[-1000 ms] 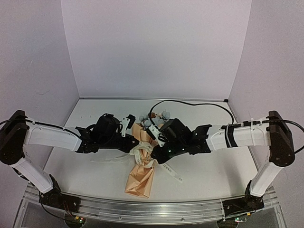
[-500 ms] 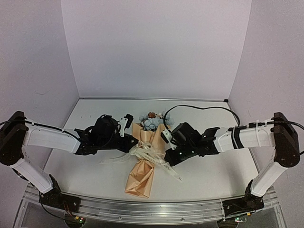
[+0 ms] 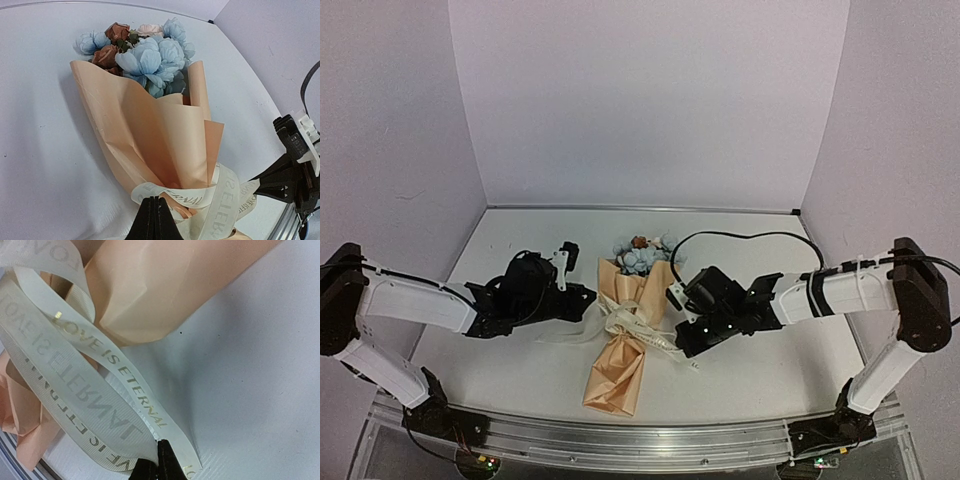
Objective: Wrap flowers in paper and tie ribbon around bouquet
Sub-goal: Tie the half-tied ribbon around the folded bouquet.
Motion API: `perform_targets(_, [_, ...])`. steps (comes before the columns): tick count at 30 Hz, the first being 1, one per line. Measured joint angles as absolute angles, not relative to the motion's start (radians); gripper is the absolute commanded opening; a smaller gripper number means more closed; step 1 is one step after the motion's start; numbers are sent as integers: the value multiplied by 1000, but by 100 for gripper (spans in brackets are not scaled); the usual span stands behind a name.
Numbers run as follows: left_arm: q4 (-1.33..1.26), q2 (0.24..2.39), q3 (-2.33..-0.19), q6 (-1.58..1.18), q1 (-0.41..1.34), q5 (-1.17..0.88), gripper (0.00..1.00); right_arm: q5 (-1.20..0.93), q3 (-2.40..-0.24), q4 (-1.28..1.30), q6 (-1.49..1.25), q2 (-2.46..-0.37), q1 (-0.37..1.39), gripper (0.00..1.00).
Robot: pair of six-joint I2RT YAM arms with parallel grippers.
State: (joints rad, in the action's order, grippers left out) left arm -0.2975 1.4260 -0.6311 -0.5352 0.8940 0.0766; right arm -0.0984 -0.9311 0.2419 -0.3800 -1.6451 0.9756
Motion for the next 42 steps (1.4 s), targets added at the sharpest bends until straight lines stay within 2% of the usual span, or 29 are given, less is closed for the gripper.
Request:
perform_targets(19, [-323, 1415, -559, -577, 894, 89, 0, -72, -905, 356, -370, -1625, 969, 0])
perform_targets(42, [-333, 1415, -504, -579, 894, 83, 0, 55, -1026, 674, -138, -1618, 1035, 0])
